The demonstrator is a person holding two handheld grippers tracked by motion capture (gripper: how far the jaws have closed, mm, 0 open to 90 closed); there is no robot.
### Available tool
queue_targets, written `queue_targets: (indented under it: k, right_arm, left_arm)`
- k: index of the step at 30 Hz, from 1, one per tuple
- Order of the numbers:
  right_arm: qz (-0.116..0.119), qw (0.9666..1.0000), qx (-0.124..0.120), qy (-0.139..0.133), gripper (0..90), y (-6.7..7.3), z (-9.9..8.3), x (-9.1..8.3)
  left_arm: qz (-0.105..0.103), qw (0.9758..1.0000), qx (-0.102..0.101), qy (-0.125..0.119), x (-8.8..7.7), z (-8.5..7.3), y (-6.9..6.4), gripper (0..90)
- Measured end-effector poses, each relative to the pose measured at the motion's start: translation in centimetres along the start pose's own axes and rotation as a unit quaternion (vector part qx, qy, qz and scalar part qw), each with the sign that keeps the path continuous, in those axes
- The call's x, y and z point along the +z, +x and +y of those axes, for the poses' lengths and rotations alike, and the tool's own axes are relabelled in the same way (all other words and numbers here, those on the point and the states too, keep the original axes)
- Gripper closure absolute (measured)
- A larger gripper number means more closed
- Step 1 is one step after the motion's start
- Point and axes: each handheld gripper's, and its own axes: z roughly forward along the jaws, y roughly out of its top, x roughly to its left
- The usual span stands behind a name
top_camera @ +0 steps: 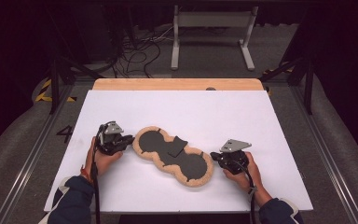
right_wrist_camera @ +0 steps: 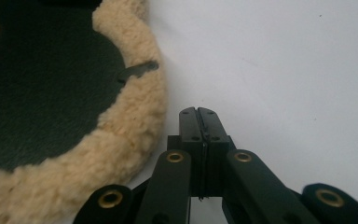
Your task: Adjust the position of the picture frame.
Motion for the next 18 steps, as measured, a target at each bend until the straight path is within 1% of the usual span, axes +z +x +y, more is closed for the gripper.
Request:
queue_targets:
  k: [1, 2, 3, 4, 5, 6, 7, 8, 10, 12, 13, 14, 15, 16, 17, 18]
  right_arm:
    - [-0.002, 1.0000, -0.001, 0.001, 90.0, 0.0, 0.1, 0.1]
    - [-0.001, 1.0000, -0.003, 0.002, 90.0, 0.0, 0.3, 0.3]
    - [0.001, 1.0000, -0.006, 0.003, 90.0, 0.1, 0.4, 0.4]
    - [0.001, 1.0000, -0.006, 0.003, 90.0, 0.1, 0.4, 0.4]
    - [0.004, 1.0000, -0.008, 0.003, 90.0, 0.1, 0.4, 0.4]
    - [0.014, 0.9998, -0.012, 0.002, 90.0, 0.2, 0.4, 0.4]
    - [0.021, 0.9996, -0.017, 0.002, 90.0, 0.4, 0.5, 0.4]
    - [0.022, 0.9995, -0.024, 0.004, 90.0, 0.5, 0.5, 0.5]
    - [0.025, 0.9993, -0.028, 0.006, 90.0, 0.6, 0.5, 0.4]
    - [0.030, 0.9990, -0.034, 0.006, 90.0, 0.7, 0.5, 0.3]
    - [0.034, 0.9988, -0.035, 0.005, 90.0, 0.7, 0.4, 0.2]
    - [0.036, 0.9986, -0.037, 0.005, 90.0, 0.7, 0.3, 0.2]
    - [0.037, 0.9984, -0.043, 0.006, 90.0, 0.9, 0.3, 0.1]
    - [0.037, 0.9984, -0.043, 0.006, 90.0, 0.9, 0.3, 0.1]
    - [0.040, 0.9979, -0.050, 0.008, 90.0, 1.0, 0.2, -0.1]
    - [0.043, 0.9976, -0.053, 0.009, 90.0, 1.1, 0.2, -0.2]
  left_arm:
    - [-0.008, 1.0000, -0.002, 0.000, -0.3, -0.3, -0.3, 84.3]
    - [-0.026, 0.9996, -0.006, 0.001, -0.6, -0.7, -0.5, 84.2]
    - [-0.032, 0.9995, -0.007, -0.002, -0.8, -0.8, -0.6, 82.6]
    - [-0.032, 0.9995, -0.007, -0.002, -0.8, -0.8, -0.6, 82.4]
    - [-0.029, 0.9996, 0.002, -0.002, -0.7, -0.9, -1.1, 82.4]
    - [-0.020, 0.9996, 0.016, 0.010, -0.5, -0.9, -1.4, 84.0]
    - [-0.017, 0.9996, 0.015, 0.015, -0.3, -0.9, -1.6, 84.5]
    - [-0.016, 0.9997, 0.016, 0.014, -0.3, -0.8, -1.5, 84.6]
    - [-0.023, 0.9997, 0.006, 0.008, 0.0, -0.8, -1.1, 84.1]
    - [-0.029, 0.9995, -0.009, 0.007, 0.2, -0.6, -1.0, 84.2]
    - [-0.023, 0.9997, -0.007, 0.007, 0.4, -0.3, -1.0, 84.3]
    - [-0.012, 0.9999, 0.000, 0.008, 0.6, -0.1, -1.0, 84.3]
    - [-0.014, 0.9999, -0.003, 0.009, 0.9, 0.2, -1.0, 84.4]
    - [-0.014, 0.9999, -0.003, 0.009, 0.9, 0.2, -1.0, 84.3]
    - [-0.013, 0.9999, 0.000, 0.010, 1.1, 0.4, -0.9, 84.3]
    - [-0.009, 0.9999, 0.000, 0.009, 1.3, 0.6, -0.8, 83.5]
